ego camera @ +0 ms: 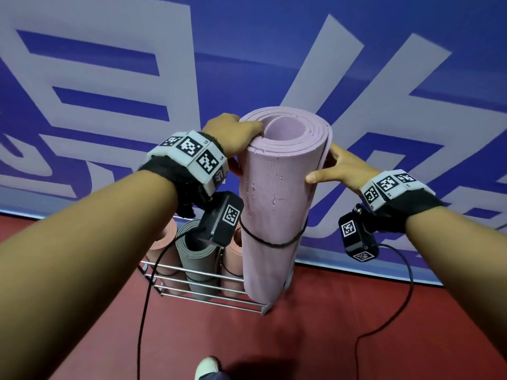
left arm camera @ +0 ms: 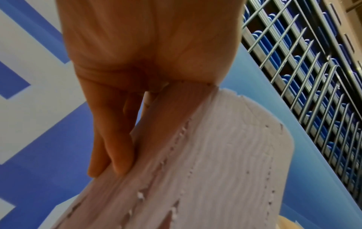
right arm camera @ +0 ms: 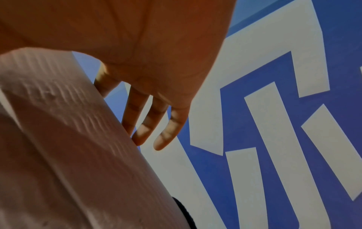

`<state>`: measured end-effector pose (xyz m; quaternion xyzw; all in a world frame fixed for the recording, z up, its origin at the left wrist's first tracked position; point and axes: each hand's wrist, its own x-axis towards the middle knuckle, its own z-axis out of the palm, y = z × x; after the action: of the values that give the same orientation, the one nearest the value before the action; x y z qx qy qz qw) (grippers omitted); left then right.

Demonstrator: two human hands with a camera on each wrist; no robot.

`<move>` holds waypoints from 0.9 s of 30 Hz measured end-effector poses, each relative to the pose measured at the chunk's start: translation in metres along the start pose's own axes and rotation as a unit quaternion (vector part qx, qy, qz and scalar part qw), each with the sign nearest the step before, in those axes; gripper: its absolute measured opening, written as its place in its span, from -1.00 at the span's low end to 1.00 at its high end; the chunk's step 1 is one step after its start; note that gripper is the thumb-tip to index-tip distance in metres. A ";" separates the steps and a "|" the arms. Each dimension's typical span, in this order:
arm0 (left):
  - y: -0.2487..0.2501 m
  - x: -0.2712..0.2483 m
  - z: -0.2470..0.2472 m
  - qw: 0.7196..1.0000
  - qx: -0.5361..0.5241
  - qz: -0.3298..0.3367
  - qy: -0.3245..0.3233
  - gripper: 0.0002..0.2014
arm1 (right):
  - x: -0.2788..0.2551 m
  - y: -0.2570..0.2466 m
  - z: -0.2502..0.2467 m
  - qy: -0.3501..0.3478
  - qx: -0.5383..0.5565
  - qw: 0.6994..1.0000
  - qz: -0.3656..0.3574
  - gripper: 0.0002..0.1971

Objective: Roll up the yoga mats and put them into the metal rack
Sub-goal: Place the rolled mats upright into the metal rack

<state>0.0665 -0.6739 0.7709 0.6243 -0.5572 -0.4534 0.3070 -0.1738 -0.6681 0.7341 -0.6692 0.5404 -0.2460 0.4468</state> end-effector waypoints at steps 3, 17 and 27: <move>0.004 0.018 0.000 1.000 0.006 0.010 -0.002 -0.51 | 0.010 0.002 -0.006 0.010 0.020 1.000 0.014 -0.18; -0.011 0.067 0.006 0.997 -0.039 -0.037 -0.049 -0.29 | 0.056 0.007 0.009 0.007 0.155 0.988 0.018 0.03; -0.018 0.068 0.033 0.983 -0.157 -0.047 -0.085 -0.34 | 0.047 0.056 0.014 0.083 0.073 0.991 0.076 0.42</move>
<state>0.0421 -0.7324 0.7264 0.5531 -0.4729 -0.6008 0.3308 -0.1770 -0.7091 0.6721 -0.5692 0.6056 -0.3042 0.4656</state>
